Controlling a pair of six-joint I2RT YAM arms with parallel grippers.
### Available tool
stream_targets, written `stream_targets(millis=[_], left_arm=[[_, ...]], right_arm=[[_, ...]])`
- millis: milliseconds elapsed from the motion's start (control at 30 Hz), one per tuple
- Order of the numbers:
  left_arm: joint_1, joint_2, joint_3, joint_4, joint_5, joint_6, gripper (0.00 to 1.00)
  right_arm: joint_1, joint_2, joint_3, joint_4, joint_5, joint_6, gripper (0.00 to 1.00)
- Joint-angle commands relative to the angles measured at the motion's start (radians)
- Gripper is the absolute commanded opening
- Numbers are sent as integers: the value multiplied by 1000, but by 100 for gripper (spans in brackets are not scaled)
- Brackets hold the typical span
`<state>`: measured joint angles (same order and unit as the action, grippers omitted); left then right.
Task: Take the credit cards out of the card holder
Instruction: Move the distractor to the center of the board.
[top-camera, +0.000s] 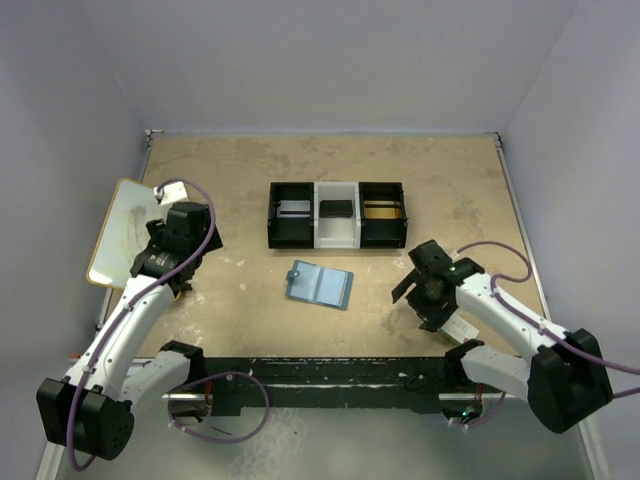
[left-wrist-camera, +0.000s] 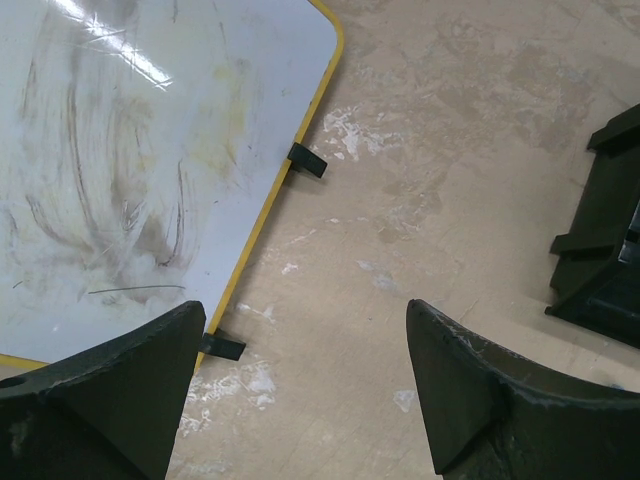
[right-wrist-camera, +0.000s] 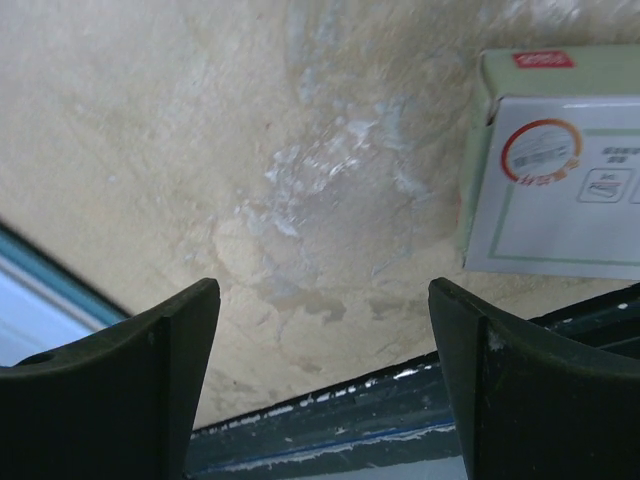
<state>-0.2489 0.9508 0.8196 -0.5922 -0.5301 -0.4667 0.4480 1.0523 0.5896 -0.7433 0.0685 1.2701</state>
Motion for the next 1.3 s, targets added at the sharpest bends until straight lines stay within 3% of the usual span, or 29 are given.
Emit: stream_targets(millis=[0, 67, 133, 233, 267, 367, 567, 667, 800, 967, 1267], left_arm=[[3, -14, -6, 37, 11, 19, 79], [2, -10, -7, 38, 12, 20, 79], [3, -5, -7, 38, 20, 20, 79], [3, 8, -6, 39, 51, 23, 79], [3, 12, -4, 38, 64, 21, 79], [3, 20, -10, 46, 178, -4, 79], [-14, 49, -148, 285, 643, -238, 71], [-90, 56, -200, 354, 659, -301, 71], [-221, 85, -220, 327, 552, -331, 71], [-250, 102, -294, 408, 589, -374, 70], [-281, 253, -254, 448, 610, -332, 64]], right_arm=[[4, 95, 92, -73, 159, 88, 88], [4, 136, 157, -95, 256, 64, 88], [6, 147, 206, 5, 283, -93, 89], [7, 115, 176, 322, 69, -452, 89], [7, 100, 156, 400, -2, -492, 88], [8, 67, 83, 631, -213, -522, 84], [65, 152, 16, 948, -411, -442, 74], [98, 253, 93, 888, -374, -511, 73], [99, 341, 161, 794, -319, -602, 72], [100, 400, 168, 829, -357, -647, 64], [110, 484, 217, 835, -387, -650, 55]])
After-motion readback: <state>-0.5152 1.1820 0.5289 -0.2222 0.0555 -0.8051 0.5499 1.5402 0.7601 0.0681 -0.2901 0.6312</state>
